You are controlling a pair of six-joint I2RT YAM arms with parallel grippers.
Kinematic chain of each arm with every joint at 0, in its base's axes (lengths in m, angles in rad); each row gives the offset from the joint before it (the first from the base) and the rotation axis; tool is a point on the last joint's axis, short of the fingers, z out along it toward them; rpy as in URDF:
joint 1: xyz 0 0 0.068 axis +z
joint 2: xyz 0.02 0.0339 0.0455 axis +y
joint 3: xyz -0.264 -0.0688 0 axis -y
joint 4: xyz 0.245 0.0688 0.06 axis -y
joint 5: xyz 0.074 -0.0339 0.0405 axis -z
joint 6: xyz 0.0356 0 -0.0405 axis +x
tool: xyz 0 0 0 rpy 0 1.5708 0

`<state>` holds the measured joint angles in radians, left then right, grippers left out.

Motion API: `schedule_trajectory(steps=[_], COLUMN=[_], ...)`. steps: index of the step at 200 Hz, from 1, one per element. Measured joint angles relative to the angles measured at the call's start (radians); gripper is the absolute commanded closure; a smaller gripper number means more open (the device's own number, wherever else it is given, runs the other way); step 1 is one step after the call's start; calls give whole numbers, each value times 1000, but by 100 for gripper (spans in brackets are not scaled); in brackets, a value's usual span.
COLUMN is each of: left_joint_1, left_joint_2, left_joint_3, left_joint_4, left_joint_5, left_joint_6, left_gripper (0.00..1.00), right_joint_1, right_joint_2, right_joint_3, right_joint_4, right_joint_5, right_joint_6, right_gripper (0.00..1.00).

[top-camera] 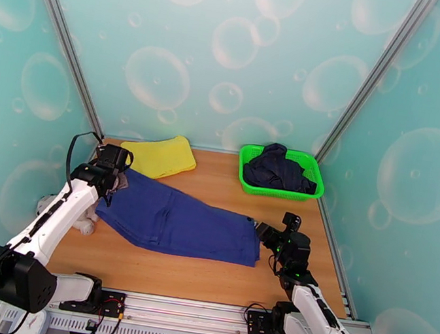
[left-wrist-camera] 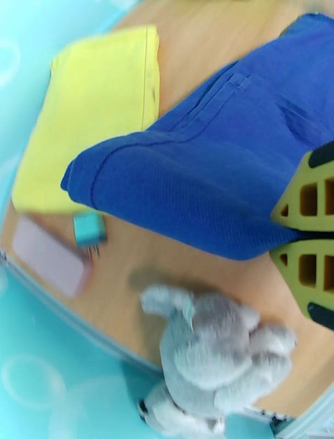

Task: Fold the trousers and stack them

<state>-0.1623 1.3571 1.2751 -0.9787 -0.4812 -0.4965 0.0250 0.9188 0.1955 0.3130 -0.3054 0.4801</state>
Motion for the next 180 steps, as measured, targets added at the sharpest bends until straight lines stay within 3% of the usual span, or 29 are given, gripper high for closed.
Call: schedule_trajectory(steps=[26, 64, 108, 180], left_joint_1=[12, 11, -3, -156], left_joint_2=[29, 30, 5, -27], left_joint_3=[70, 94, 17, -103], left_joint_4=[-74, -69, 29, 219], left_joint_5=[-70, -76, 45, 221], left_joint_6=[3, 14, 47, 1], left_gripper=[100, 100, 100, 100], right_joint_1=[87, 142, 214, 216], right_joint_2=[131, 270, 287, 338], right_joint_3=[52, 131, 182, 205], right_joint_4=[2, -8, -80, -165], right_joint_5=[-38, -79, -37, 18], right_joint_6=[-22, -48, -102, -111], right_gripper=[52, 54, 54, 54])
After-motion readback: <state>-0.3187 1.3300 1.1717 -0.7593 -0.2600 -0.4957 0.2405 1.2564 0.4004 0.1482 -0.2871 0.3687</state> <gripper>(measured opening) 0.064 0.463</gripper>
